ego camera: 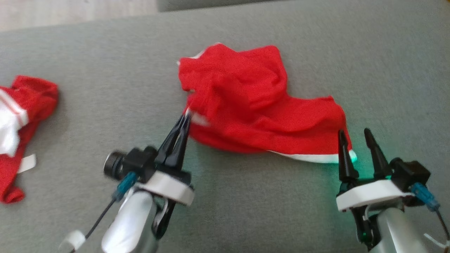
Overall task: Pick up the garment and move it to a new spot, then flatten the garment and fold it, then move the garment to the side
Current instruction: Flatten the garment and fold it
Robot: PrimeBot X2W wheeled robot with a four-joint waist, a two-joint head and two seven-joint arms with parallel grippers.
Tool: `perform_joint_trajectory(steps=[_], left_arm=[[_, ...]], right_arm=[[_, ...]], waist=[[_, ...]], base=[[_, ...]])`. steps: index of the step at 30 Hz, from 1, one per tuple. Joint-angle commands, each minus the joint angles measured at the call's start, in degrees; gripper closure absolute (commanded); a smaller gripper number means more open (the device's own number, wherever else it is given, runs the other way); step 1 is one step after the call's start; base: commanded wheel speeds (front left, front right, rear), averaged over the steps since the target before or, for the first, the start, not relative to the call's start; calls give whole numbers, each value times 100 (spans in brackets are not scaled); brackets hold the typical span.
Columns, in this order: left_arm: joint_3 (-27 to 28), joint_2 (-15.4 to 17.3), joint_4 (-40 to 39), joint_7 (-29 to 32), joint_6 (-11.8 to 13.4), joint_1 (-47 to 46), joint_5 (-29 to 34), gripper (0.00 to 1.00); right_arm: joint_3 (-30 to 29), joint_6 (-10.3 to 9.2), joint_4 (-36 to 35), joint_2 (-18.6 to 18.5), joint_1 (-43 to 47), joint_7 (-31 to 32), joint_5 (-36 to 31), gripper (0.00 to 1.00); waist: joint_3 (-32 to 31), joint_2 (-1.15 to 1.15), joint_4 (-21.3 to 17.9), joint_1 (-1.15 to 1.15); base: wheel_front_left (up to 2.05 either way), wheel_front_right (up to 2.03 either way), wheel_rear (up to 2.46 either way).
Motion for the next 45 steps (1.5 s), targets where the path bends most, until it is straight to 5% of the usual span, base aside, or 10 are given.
perform_joint_trajectory(steps=[1,9,11,14,16,17,19,24,37,45], left_arm=[[253,17,-100,-46,56,-34,51,100],[945,-9,636,-46,372,592,141,100],[1091,-13,755,-46,412,700,151,68],[1330,-17,835,-46,509,837,180,100],[1476,-15,859,-46,570,937,220,100],[1547,-12,840,-46,611,984,259,93],[1697,-9,738,-46,719,1097,349,0],[2048,-3,-46,-46,1000,1557,784,0],[2074,-72,-536,-46,865,2064,993,0],[1822,-89,-437,-46,764,2042,981,0]], right_arm=[[122,-3,-124,-8,-19,-53,48,0],[251,-3,-13,-8,98,-53,185,0],[244,-3,-14,-8,141,-53,201,0],[226,-3,-24,-8,200,-53,218,0],[224,-3,-45,-8,228,-53,229,0],[225,-3,-62,-8,237,-53,236,0],[215,-3,-125,-8,256,-53,241,0],[132,-3,-434,-8,366,-53,101,0],[402,-3,-214,-8,551,-53,-120,0],[1182,-3,1177,-8,352,-53,178,0]], waist=[[-229,0,227,1],[-482,0,298,1],[-545,0,283,1],[-643,0,260,1],[-708,0,247,1],[-747,0,241,1],[-809,0,233,1],[-991,0,217,1],[-1137,0,243,1],[-1026,0,436,1]], base=[[0,0,0],[0,0,0],[0,0,0],[0,0,0],[0,0,0],[0,0,0],[0,0,0],[0,0,0],[0,0,0],[0,0,0]])
